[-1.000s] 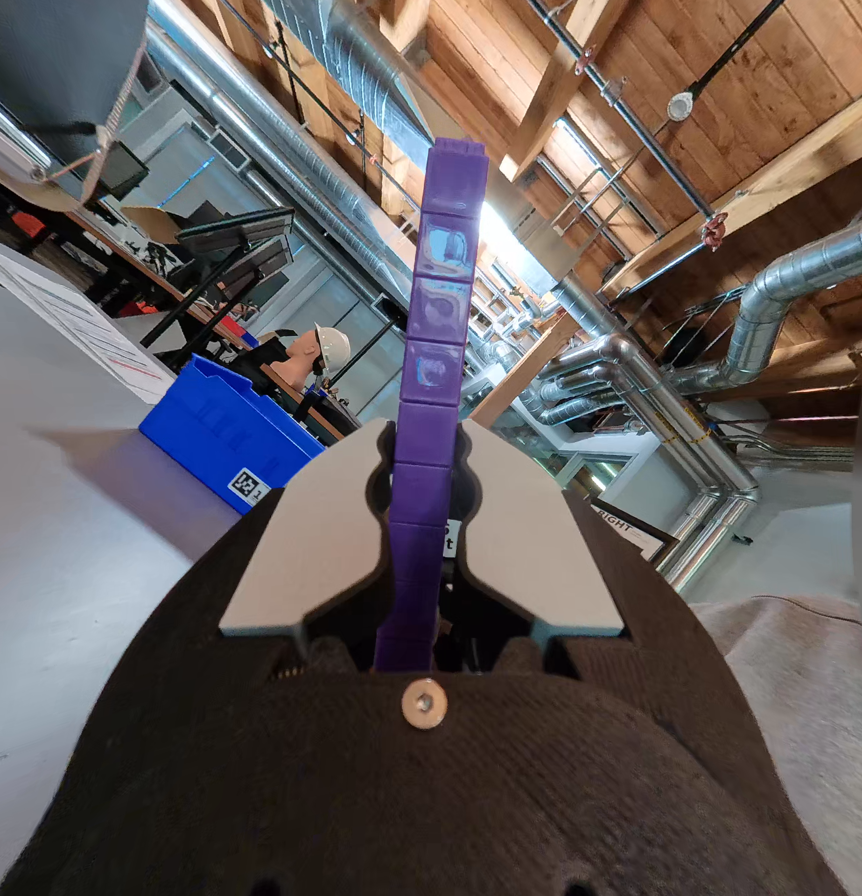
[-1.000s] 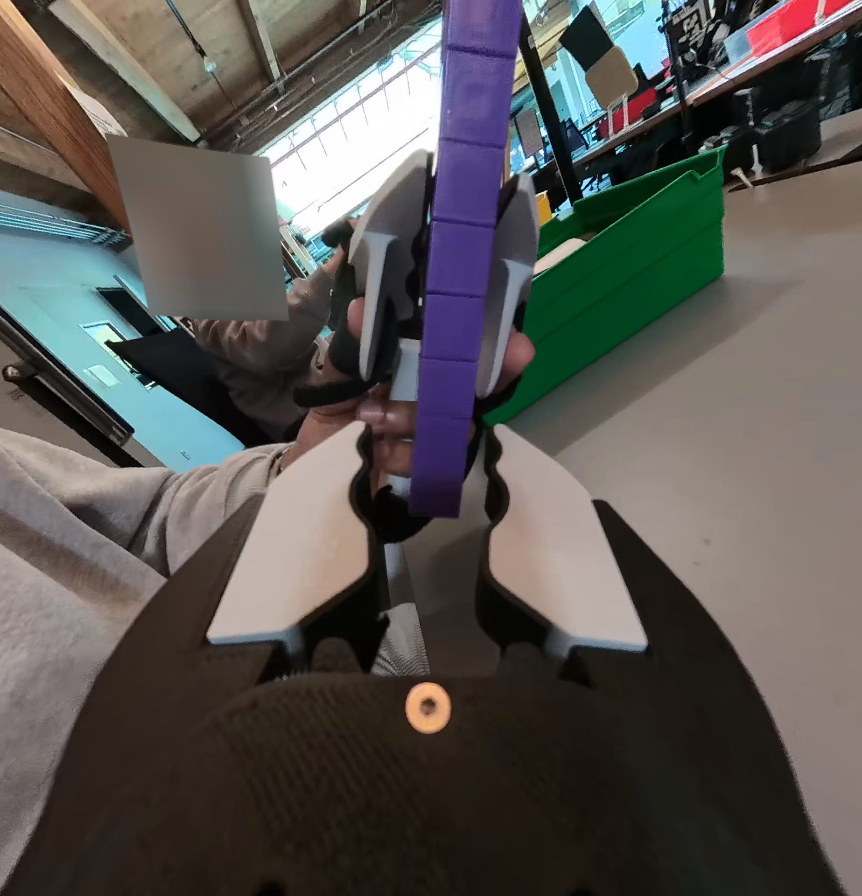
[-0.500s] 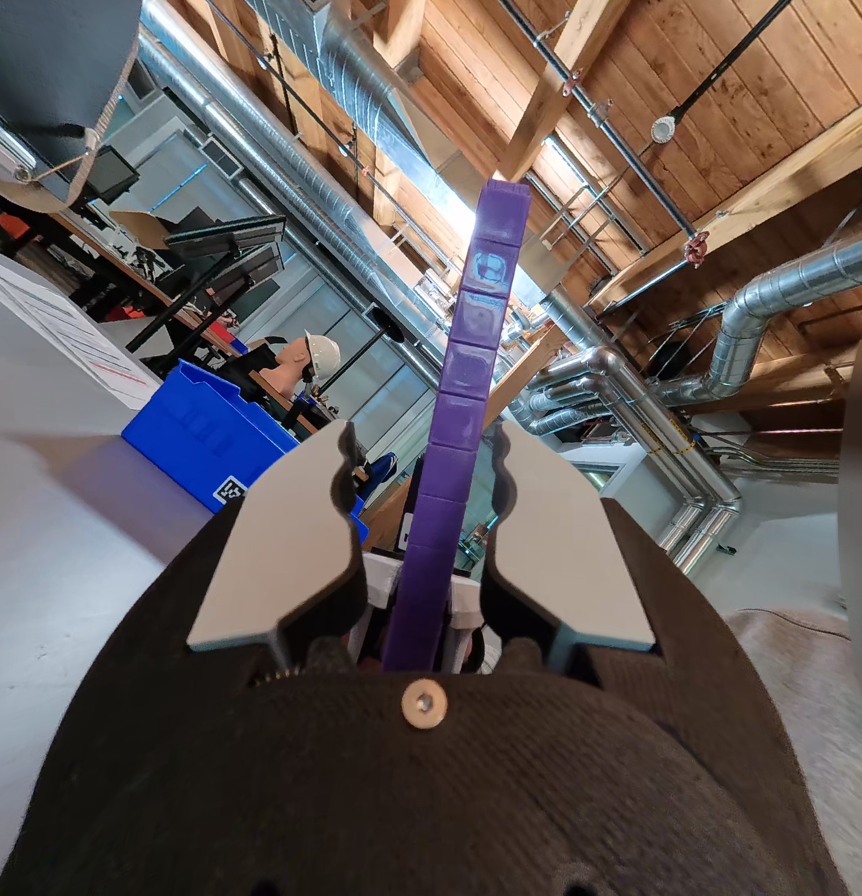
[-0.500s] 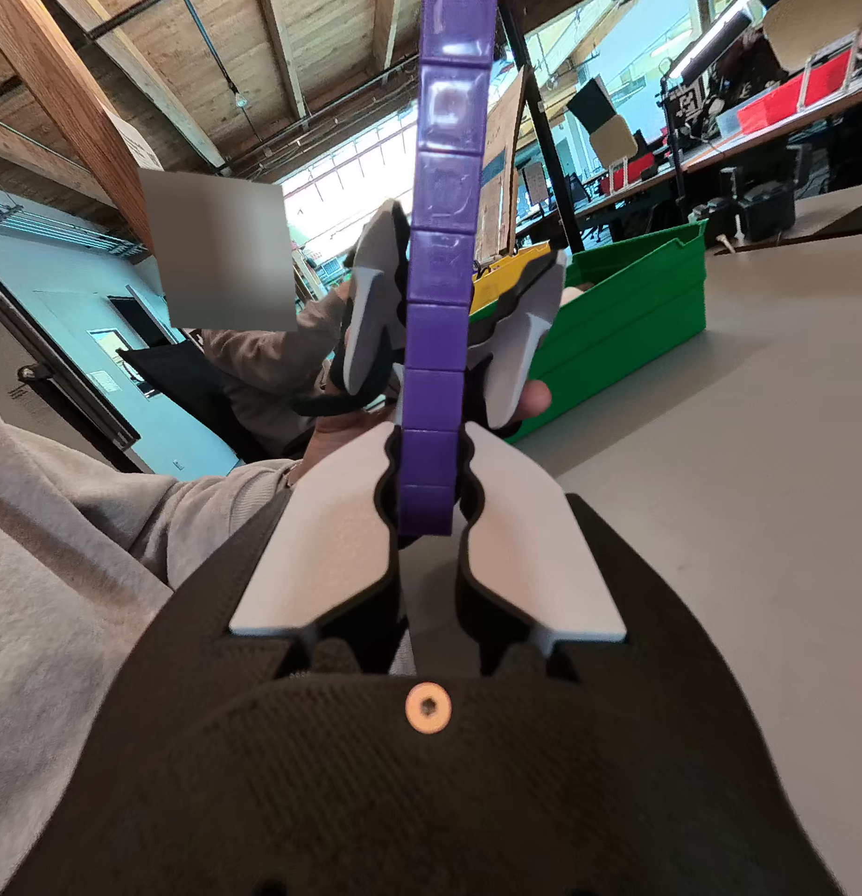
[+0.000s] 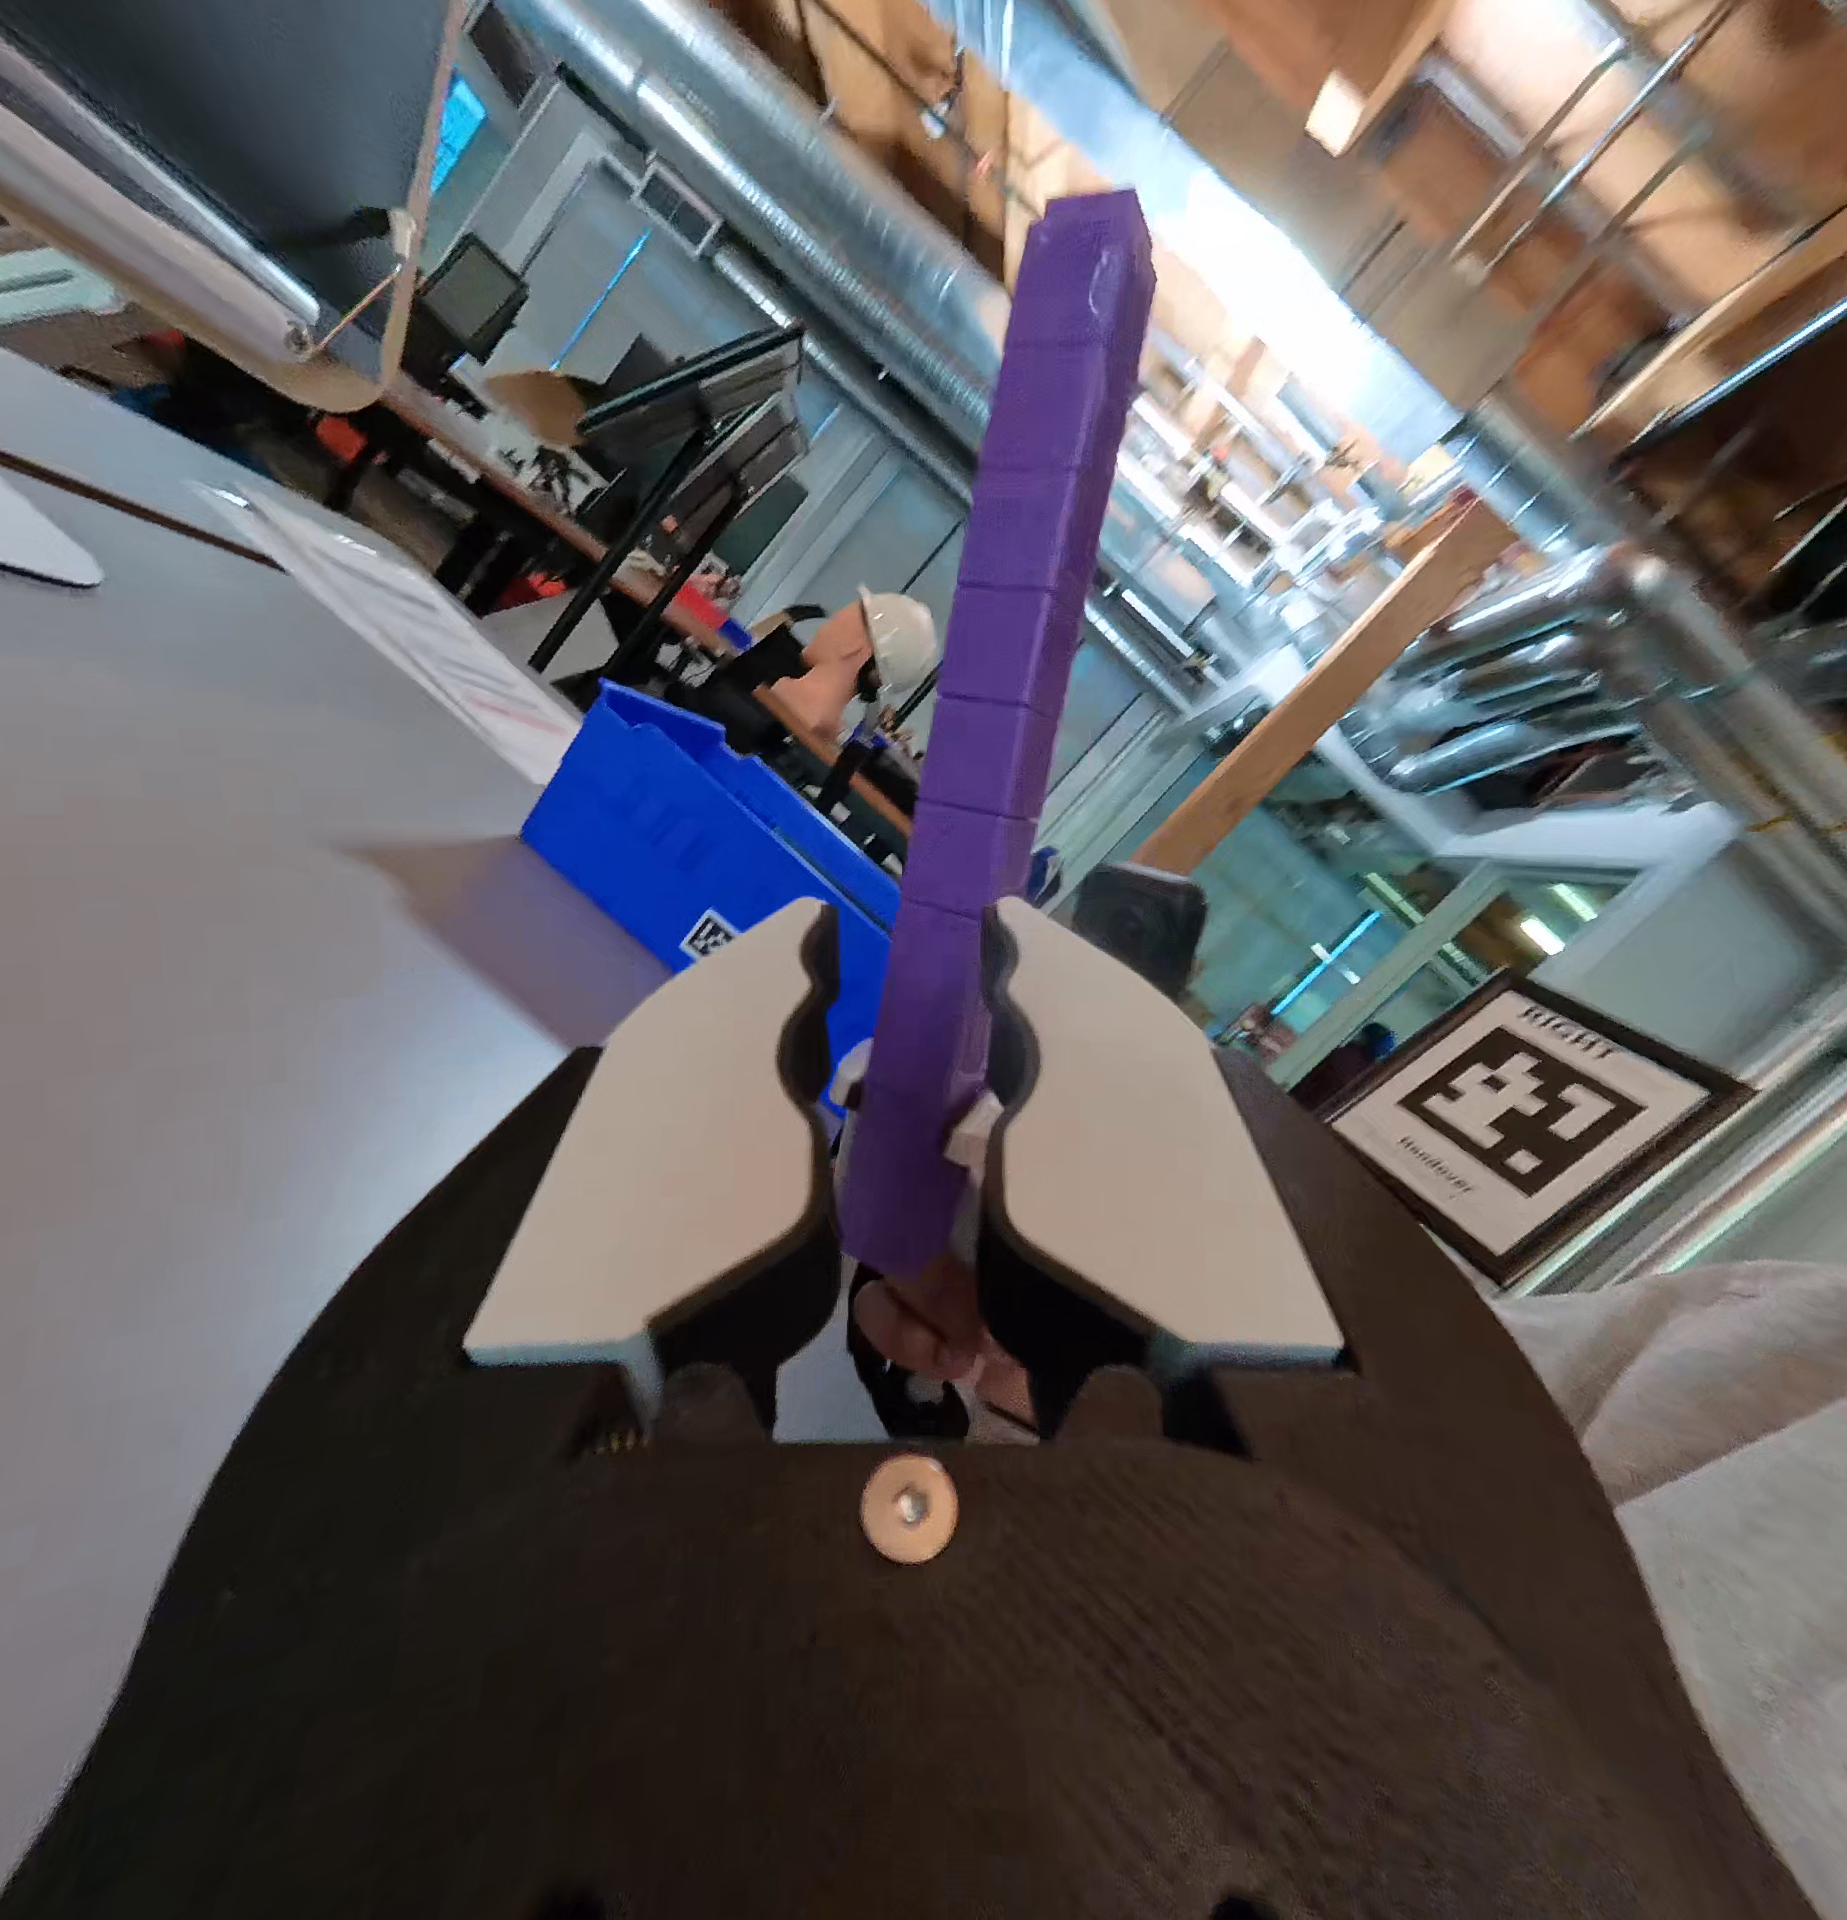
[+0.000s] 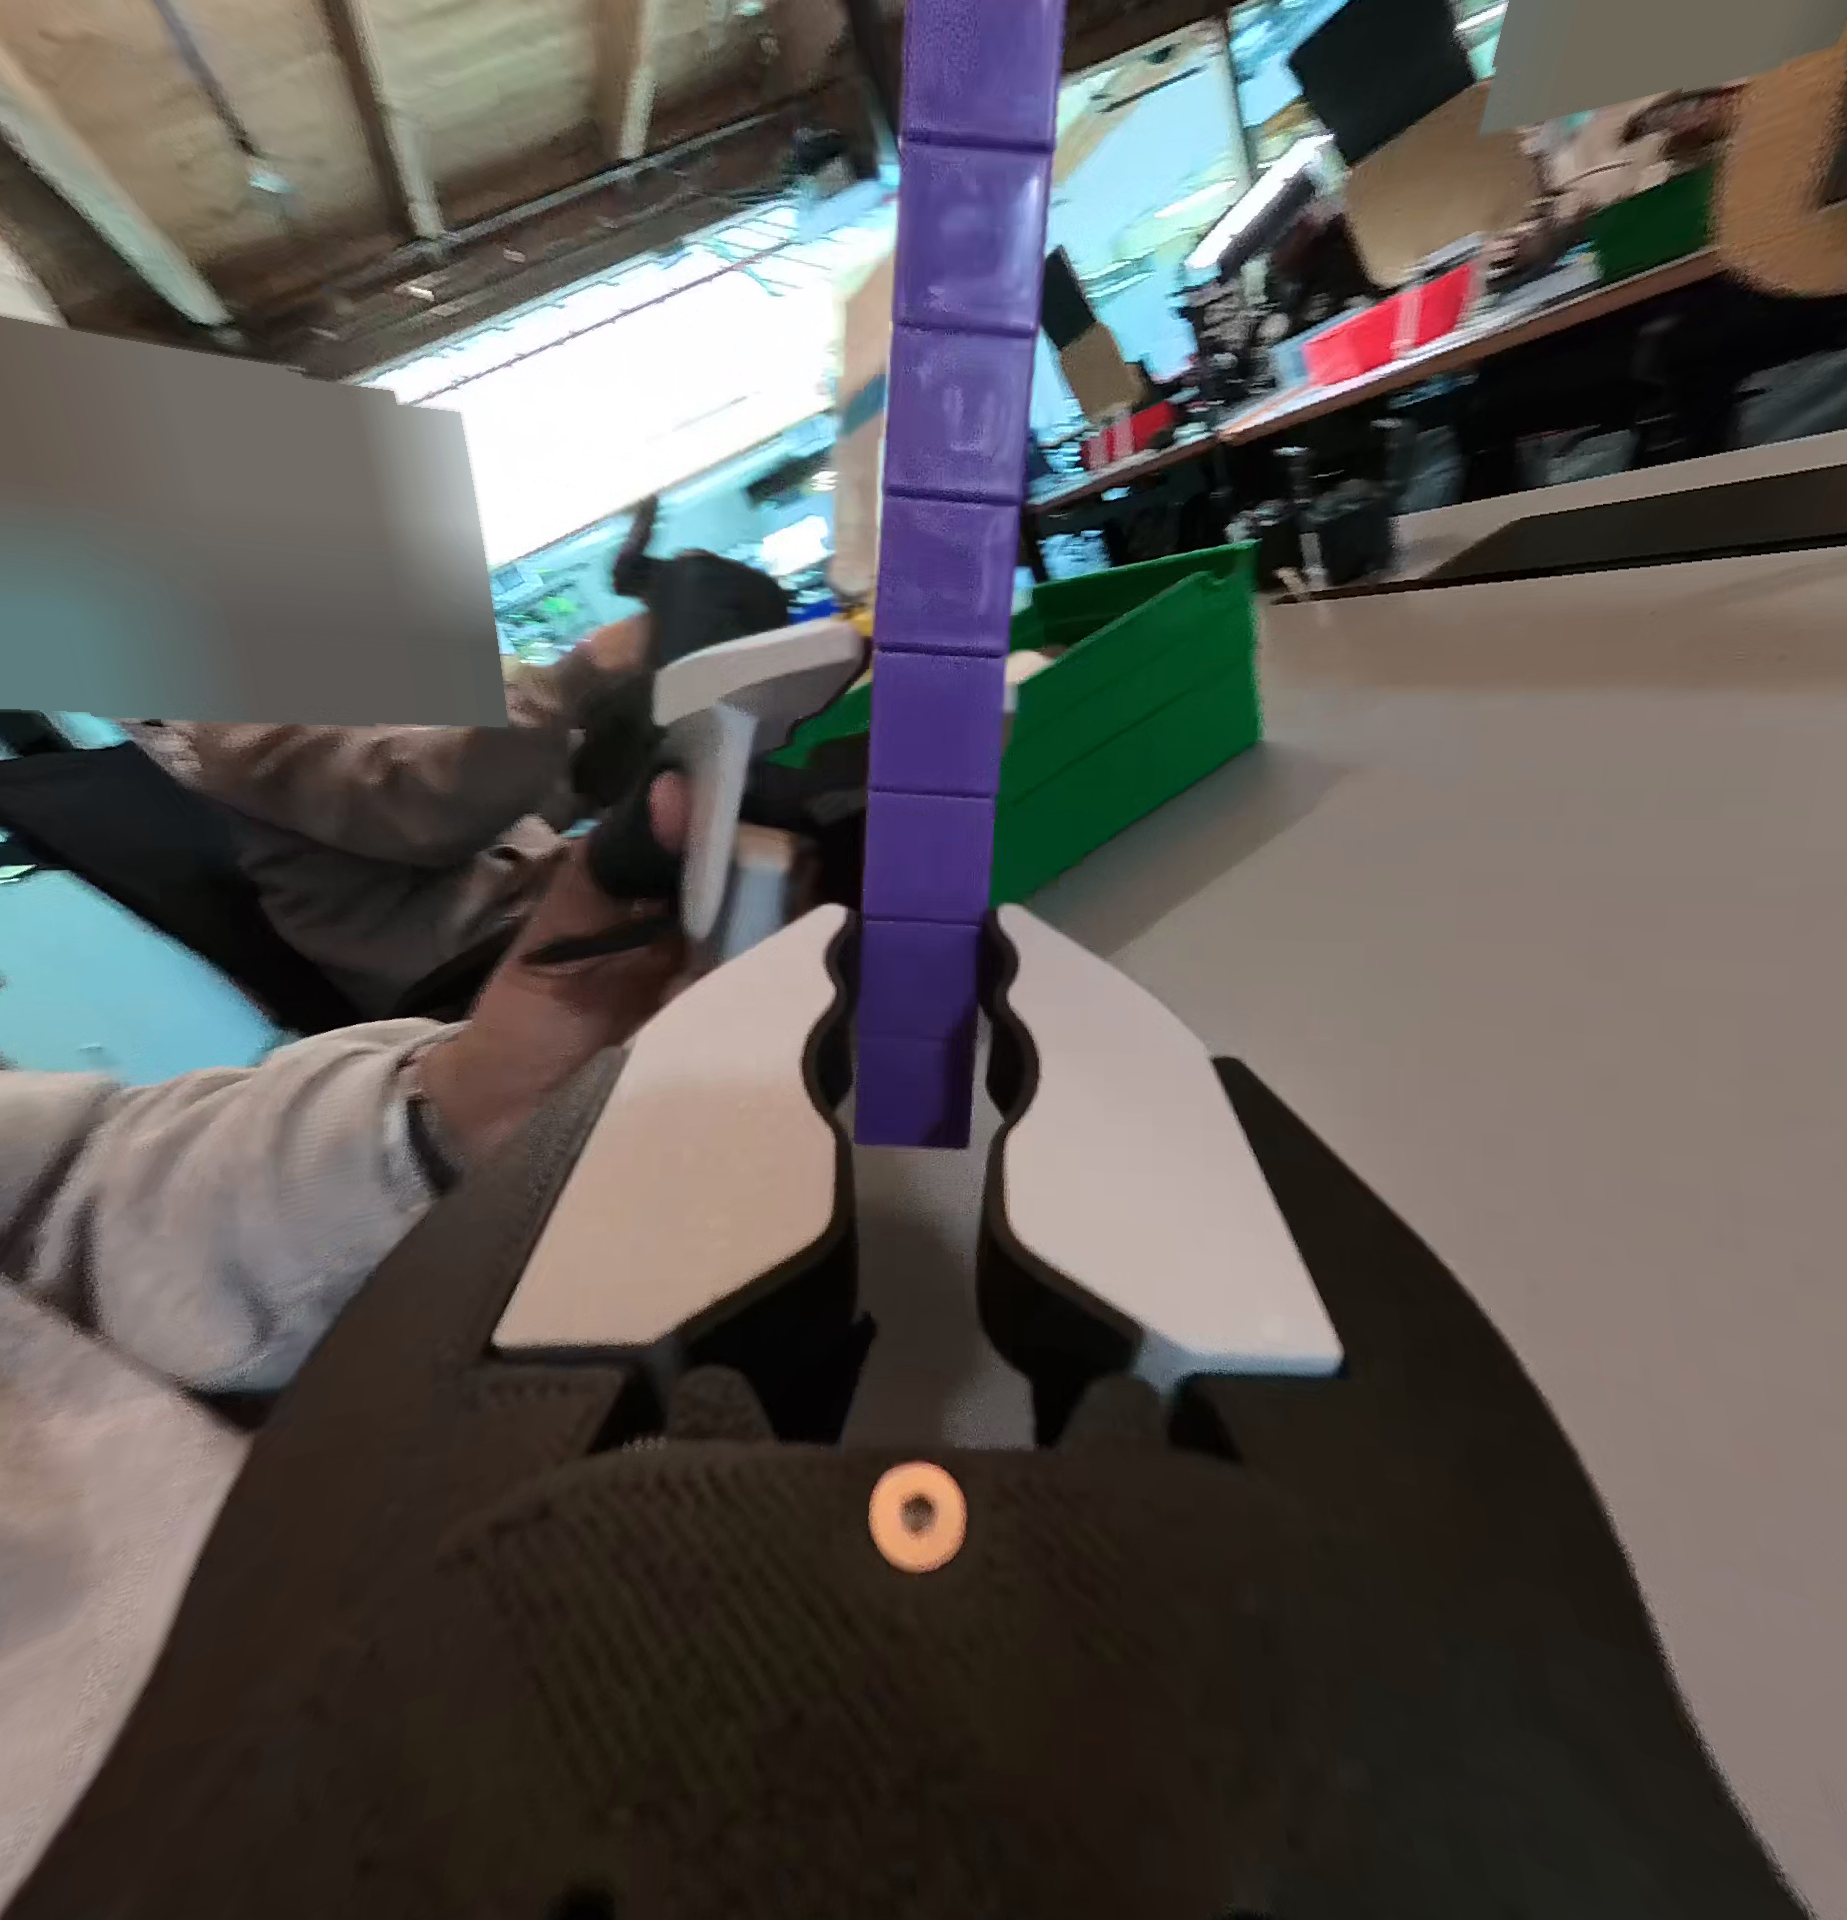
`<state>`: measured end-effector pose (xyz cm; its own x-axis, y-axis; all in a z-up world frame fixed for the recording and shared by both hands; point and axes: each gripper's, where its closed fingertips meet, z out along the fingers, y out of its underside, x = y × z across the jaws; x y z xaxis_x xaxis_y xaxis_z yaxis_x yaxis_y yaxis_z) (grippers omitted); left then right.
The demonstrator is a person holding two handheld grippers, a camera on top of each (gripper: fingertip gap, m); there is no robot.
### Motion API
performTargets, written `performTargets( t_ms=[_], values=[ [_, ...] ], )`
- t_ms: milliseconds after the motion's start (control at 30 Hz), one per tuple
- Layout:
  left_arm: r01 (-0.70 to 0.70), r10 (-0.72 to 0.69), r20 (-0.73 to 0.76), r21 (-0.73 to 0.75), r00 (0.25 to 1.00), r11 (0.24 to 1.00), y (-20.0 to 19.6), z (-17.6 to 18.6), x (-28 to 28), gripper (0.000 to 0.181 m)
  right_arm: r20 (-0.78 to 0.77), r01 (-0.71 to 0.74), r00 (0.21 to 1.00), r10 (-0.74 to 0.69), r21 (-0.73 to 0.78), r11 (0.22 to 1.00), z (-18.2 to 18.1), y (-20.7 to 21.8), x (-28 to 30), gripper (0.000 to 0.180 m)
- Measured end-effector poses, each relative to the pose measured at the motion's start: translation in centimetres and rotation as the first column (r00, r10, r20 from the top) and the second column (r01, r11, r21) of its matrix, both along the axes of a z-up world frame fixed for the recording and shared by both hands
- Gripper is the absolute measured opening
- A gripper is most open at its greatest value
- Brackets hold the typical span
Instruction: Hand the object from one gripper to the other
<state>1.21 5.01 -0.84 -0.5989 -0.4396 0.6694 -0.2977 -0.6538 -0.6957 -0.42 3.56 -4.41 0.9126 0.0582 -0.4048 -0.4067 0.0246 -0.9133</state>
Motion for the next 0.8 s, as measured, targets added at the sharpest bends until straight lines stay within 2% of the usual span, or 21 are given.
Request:
performTargets(
  t_ms=[133,267,367,500,567,800],
  values=[
    [-0.017,0.019,-0.018,0.101,1.0,0.995,-1.2,-0.6,0.0,0.028,0.044,0.137,0.99,-0.134,-0.06,0.989,-0.8,0.4,0.6,0.022],
    [-0.073,0.076,-0.004,0.238,0.997,0.968,-1.9,-1.0,0.1,0.037,0.134,0.213,0.971,-0.198,-0.108,0.971,-1.3,0.9,0.2,0.022],
    [-0.113,0.11,0.026,0.313,0.994,0.943,-1.7,-1.1,-0.1,0.028,0.207,0.249,0.953,-0.222,-0.113,0.962,-1.3,1.1,-0.2,0.023],
    [-0.108,0.095,0.058,0.295,0.994,0.949,-1.6,-0.3,-0.4,0.027,0.298,0.222,0.937,-0.184,-0.1,0.97,-0.9,1.2,-1.0,0.028],
    [-0.112,0.092,0.087,0.267,0.992,0.957,-1.3,0.3,-0.6,0.027,0.316,0.183,0.937,-0.149,-0.082,0.98,-0.6,1.1,-1.3,0.043],
    [0.01,-0.032,0.117,0.179,0.993,0.984,-1.6,0.8,-1.2,0.027,0.187,0.098,0.976,-0.109,0.068,0.993,1.9,-0.5,0.2,0.062]
  ],
)
